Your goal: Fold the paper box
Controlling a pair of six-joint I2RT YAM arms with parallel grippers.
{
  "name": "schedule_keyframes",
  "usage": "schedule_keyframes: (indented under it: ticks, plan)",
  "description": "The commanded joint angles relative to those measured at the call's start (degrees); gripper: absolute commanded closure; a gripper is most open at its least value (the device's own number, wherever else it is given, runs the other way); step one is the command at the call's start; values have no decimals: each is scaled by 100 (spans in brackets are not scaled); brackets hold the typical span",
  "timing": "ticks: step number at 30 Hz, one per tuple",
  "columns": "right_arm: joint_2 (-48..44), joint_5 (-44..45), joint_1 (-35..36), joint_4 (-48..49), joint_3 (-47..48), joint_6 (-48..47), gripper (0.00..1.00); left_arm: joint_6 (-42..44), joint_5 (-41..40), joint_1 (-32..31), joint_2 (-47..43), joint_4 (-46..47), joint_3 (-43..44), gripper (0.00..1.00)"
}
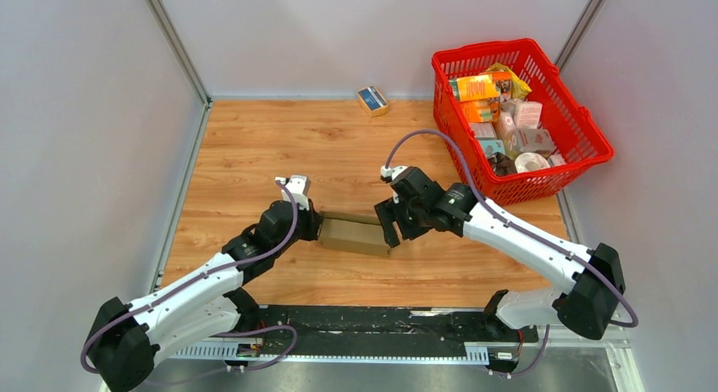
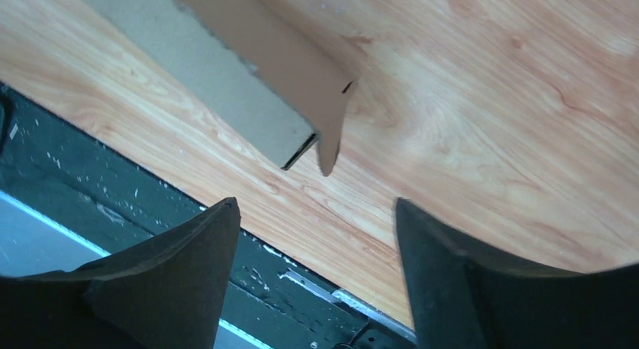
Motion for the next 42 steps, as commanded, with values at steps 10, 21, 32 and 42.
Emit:
schedule_keyframes:
  ticks: [10,21,32,42]
  plan:
    - [74,303,-89,475,-97,112,62,-247,4,-192,271,-699,69,100]
    - [391,233,-80,765,176,813,92,-422,-75,-263,394,-770,219,100]
    - [426,-57,-291,624,229,1922,100,-590,-207,-482,632,-779,307,100]
    - [294,513,-115,1020,-473,1694,100,-818,-216,-579,588,-788,316,100]
